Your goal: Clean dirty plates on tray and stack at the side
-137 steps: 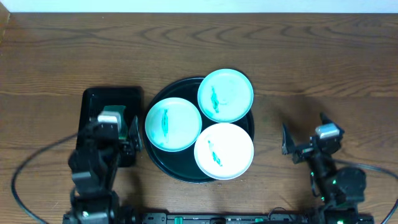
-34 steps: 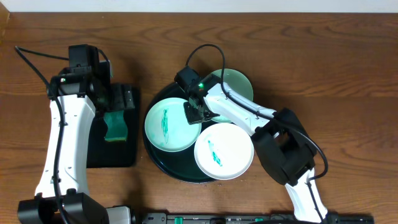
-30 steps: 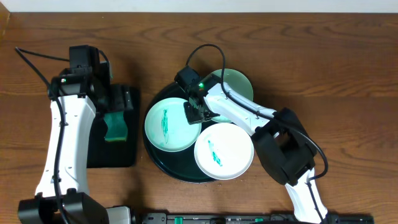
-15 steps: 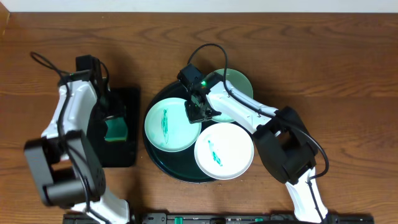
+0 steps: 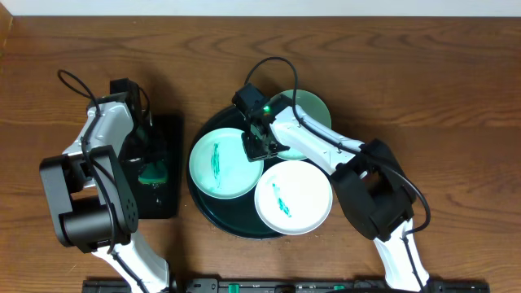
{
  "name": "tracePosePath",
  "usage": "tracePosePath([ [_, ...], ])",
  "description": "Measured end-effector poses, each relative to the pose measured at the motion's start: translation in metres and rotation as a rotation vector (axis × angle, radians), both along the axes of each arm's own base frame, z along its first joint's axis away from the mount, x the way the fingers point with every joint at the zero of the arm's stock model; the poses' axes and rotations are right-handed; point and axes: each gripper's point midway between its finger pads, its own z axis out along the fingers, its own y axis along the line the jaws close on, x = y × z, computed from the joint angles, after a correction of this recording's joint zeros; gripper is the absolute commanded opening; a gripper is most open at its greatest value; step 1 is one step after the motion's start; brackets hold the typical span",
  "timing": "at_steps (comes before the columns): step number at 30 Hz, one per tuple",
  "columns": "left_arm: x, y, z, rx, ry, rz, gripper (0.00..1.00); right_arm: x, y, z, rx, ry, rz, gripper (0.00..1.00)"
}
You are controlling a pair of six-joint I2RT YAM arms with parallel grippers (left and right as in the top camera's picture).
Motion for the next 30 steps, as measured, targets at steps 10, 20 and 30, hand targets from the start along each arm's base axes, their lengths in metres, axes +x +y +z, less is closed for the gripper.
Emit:
tracePosePath([
  [10,0.004,0.000,0.019,0.004,-0.052,0.027,0.07,0.001,0.000,0.000,0.045,0.036,0.008,0.01],
  [20,0.013,-0.033,0.104,-0.029,-0.292,-0.005,0.07,0.002,0.000,0.000,0.081,0.060,0.016,0.01],
  [30,0.015,-0.109,0.077,-0.121,-0.253,-0.037,0.07,0.002,0.001,0.000,0.085,0.060,0.019,0.01],
])
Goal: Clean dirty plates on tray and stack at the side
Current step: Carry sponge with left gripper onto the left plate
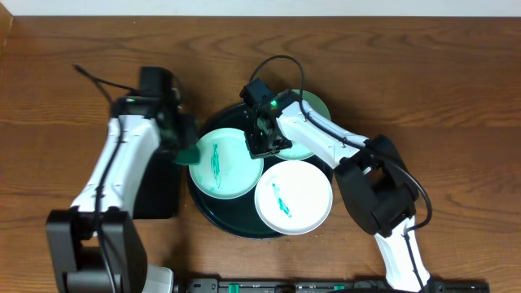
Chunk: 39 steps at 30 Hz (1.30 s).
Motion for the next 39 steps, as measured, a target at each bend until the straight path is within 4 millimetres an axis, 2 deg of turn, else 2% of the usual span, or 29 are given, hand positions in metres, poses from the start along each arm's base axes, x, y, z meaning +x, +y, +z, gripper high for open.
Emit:
tracePosePath([
  [5,-0.009,-0.032,-0.036,-0.019,0.063,-0.027,0.07,0.000,0.000,0.000,0.003,0.002,0.000,0.01],
  [10,-0.016,-0.039,-0.067,-0.019,0.123,-0.012,0.07,0.000,0.001,0.000,0.004,0.000,0.000,0.01],
  [15,-0.015,-0.042,-0.072,-0.033,0.140,-0.010,0.07,0.001,0.000,0.000,0.003,-0.001,0.000,0.01],
  [19,-0.015,-0.052,-0.072,-0.107,0.146,-0.079,0.07,0.001,0.000,0.000,0.006,0.001,-0.003,0.01],
  [24,-0.023,-0.089,-0.068,-0.329,0.148,-0.271,0.07,0.001,0.000,0.000,0.013,0.009,-0.005,0.01],
  [27,-0.025,-0.100,-0.067,-0.389,0.139,-0.326,0.07,0.001,0.000,0.000,0.013,0.009,-0.005,0.01],
  [31,-0.023,-0.094,-0.071,-0.332,0.144,-0.280,0.07,0.001,0.000,0.000,0.014,0.008,-0.006,0.01],
  [34,-0.023,-0.085,-0.073,-0.217,0.163,-0.184,0.07,0.002,0.000,0.000,0.015,0.008,-0.005,0.01],
  [39,-0.020,-0.049,-0.074,0.005,0.174,0.023,0.07,0.002,0.002,0.000,0.027,0.008,-0.004,0.01],
])
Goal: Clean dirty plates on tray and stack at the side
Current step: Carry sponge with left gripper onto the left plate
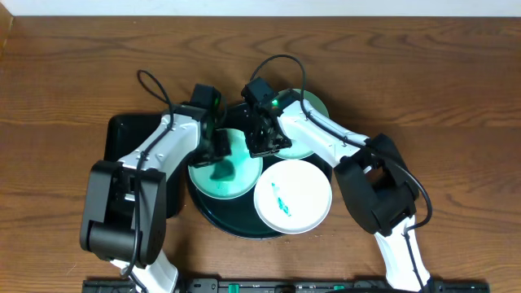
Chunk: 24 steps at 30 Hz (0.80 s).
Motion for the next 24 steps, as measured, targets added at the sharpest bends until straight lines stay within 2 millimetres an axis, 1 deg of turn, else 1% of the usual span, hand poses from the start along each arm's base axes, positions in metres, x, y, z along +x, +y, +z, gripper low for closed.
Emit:
tracePosePath([
  [3,-0.002,0.013,0.000,0.077,0.006,0.060,0.08,0.000,0.004,0.000,0.017,0.002,0.003,0.01],
  [8,-0.006,0.020,0.001,0.132,0.019,0.075,0.07,0.000,0.007,0.000,0.034,0.009,0.006,0.01],
  [12,-0.008,0.015,0.001,0.105,0.028,0.013,0.07,0.000,0.007,0.000,0.036,0.009,0.006,0.01],
  [15,-0.011,0.006,0.001,0.026,0.040,-0.091,0.07,-0.001,0.007,0.000,0.038,0.012,0.006,0.01],
  [18,-0.014,0.000,0.001,-0.028,0.049,-0.159,0.08,-0.002,0.007,0.000,0.053,0.030,0.004,0.01],
  [21,-0.014,-0.001,0.001,-0.038,0.048,-0.184,0.07,-0.002,0.007,0.000,0.084,0.058,0.002,0.01],
  [24,-0.012,0.001,0.000,-0.018,0.043,-0.168,0.07,-0.003,0.006,-0.002,0.146,0.096,-0.007,0.01],
])
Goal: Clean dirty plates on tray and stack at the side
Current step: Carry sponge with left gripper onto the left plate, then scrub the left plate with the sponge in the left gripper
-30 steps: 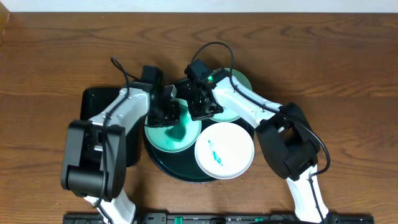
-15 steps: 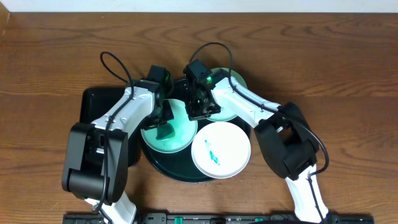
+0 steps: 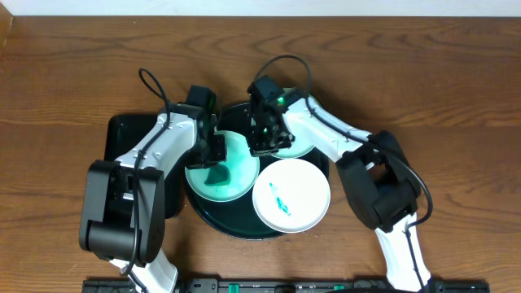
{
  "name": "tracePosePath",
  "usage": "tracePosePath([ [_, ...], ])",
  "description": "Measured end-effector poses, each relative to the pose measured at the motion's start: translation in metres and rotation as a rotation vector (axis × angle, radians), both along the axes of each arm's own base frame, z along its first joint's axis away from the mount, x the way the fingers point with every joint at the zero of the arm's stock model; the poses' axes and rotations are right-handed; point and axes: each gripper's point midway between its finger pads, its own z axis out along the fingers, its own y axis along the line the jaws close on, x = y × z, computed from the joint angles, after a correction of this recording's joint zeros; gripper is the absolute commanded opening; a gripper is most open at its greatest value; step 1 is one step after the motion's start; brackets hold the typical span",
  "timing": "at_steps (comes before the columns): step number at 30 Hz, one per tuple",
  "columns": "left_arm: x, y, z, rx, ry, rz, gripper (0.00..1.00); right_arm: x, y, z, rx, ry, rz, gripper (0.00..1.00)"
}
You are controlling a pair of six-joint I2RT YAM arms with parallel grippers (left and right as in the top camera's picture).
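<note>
A round dark tray [image 3: 236, 229] holds three plates. On the left lies a mint plate [image 3: 236, 159], and I see no marks on its bare part. My left gripper [image 3: 212, 156] is over it, shut on a green sponge [image 3: 213, 174] that presses on the plate. My right gripper [image 3: 264, 146] sits at the plate's right rim and looks shut on it. Toward the front, a white plate [image 3: 291, 195] carries a green scribble. The pale green plate [image 3: 313, 110] at the back is mostly hidden under my right arm.
A black rectangular tray [image 3: 122, 134] lies left of the round tray, partly under my left arm. Bare wooden table surrounds both trays. The right arm's base stands at the front right, the left arm's at the front left.
The sponge and my left gripper have shifted slightly down and left on the mint plate. The right gripper stays at the plate's rim, its arm a little straighter.
My left gripper was at the black tray by the green sponge while the right gripper held the scribbled mint plate's rim. Then the left carried the sponge to the plate's left edge. After that the sponge sat on the plate, and now no scribble shows there.
</note>
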Motion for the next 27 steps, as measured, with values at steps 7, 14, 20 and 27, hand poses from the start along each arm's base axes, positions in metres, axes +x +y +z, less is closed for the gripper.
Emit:
tracePosePath([
  [7,-0.001,0.003,-0.001,0.067,0.001,0.105,0.07,-0.002,-0.001,-0.001,0.121,0.069,-0.009,0.01],
  [14,-0.003,-0.006,-0.001,0.086,-0.011,0.037,0.08,-0.002,0.000,0.000,0.139,0.072,-0.006,0.01],
  [20,-0.009,-0.038,0.002,-0.098,0.000,-0.175,0.07,-0.002,0.000,-0.001,0.141,0.072,-0.004,0.01],
  [27,-0.010,-0.044,0.003,-0.181,0.000,-0.233,0.07,-0.002,0.000,-0.001,0.142,0.070,-0.004,0.01],
])
